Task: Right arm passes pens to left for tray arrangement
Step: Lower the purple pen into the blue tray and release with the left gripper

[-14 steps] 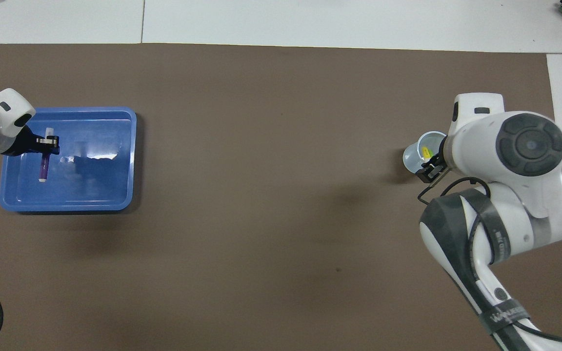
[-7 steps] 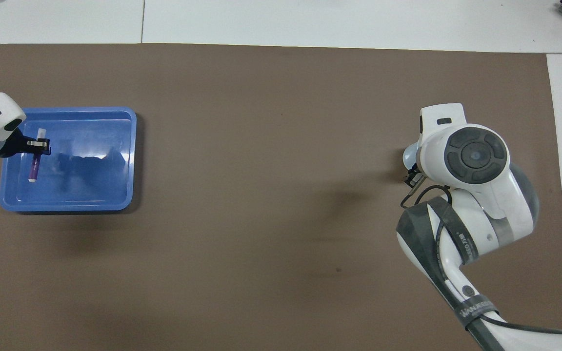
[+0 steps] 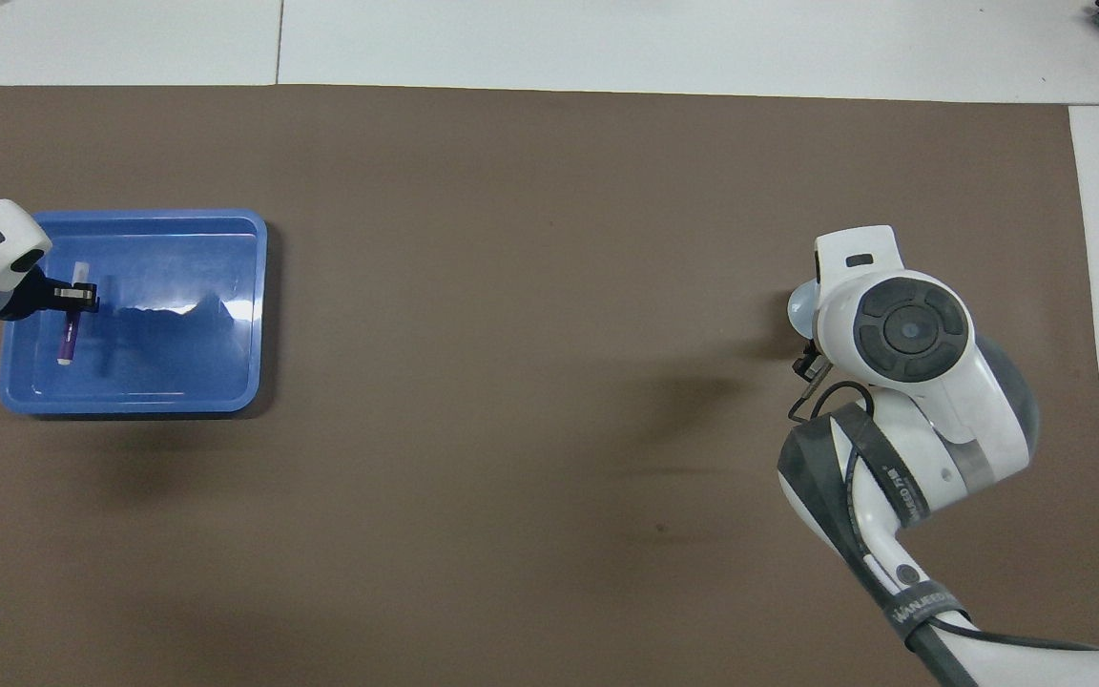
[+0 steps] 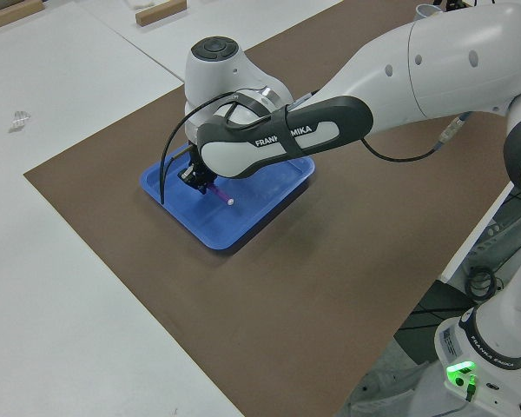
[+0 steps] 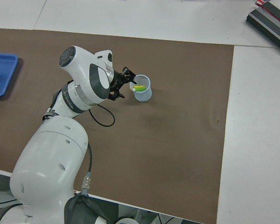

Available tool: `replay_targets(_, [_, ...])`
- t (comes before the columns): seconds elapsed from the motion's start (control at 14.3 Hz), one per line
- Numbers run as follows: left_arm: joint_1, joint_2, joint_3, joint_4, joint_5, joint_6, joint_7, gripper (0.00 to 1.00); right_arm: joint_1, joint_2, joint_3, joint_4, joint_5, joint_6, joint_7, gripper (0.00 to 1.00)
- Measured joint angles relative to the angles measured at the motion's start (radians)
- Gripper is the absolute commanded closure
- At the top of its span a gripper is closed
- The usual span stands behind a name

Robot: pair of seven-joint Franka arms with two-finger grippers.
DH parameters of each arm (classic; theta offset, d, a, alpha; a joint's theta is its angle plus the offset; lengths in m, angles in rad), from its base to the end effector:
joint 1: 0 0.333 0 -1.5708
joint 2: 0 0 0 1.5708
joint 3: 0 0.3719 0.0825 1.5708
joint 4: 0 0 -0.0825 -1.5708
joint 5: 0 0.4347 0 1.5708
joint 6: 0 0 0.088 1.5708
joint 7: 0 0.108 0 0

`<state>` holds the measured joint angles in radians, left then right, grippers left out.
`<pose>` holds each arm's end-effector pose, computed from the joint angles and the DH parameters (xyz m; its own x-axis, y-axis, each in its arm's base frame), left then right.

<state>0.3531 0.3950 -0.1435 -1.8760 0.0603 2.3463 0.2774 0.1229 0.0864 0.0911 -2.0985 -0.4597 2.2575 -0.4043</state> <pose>0.6836 0.1540 0.3290 0.9923 -0.0953 0.0794 -0.0945 -0.9954 -0.0135 0.6031 0.1176 0.4145 0.6340 0.7639 -0.1203 0.7502 -0.5698 0.3354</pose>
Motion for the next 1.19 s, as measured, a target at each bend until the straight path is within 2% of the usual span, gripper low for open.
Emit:
replay_targets(0.35, [0.013, 0.000, 0.000, -0.017, 0.000, 0.011, 0.010, 1.00, -0.011, -0.002, 0.000, -0.008, -0.011, 0.000, 0.000, 0.31])
replay_targets(0.42, [0.014, 0.000, 0.000, -0.017, 0.000, 0.012, 0.013, 0.89, -0.012, -0.002, 0.000, -0.010, -0.012, 0.000, 0.000, 0.35])
replay_targets(0.49, [0.015, 0.000, 0.000, -0.017, 0.000, 0.012, 0.014, 0.67, -0.013, -0.003, 0.000, -0.011, -0.012, 0.000, 0.000, 0.35])
replay_targets(0.56, [0.016, 0.000, 0.000, -0.017, 0.000, 0.013, 0.015, 0.51, -0.014, -0.003, 0.000, -0.012, -0.012, 0.000, 0.000, 0.36])
replay_targets(0.7, [0.018, 0.000, -0.001, -0.017, 0.000, 0.015, 0.016, 0.27, -0.017, -0.003, -0.001, -0.012, -0.012, 0.000, 0.000, 0.38])
replay_targets(0.77, [0.018, 0.000, -0.001, -0.017, 0.000, 0.015, 0.016, 0.20, -0.017, -0.004, -0.001, -0.012, -0.012, 0.000, 0.000, 0.40])
replay_targets(1.19, [0.018, 0.000, -0.002, -0.017, 0.000, 0.016, 0.016, 0.18, -0.038, -0.005, -0.001, -0.015, -0.012, 0.037, 0.001, 0.55])
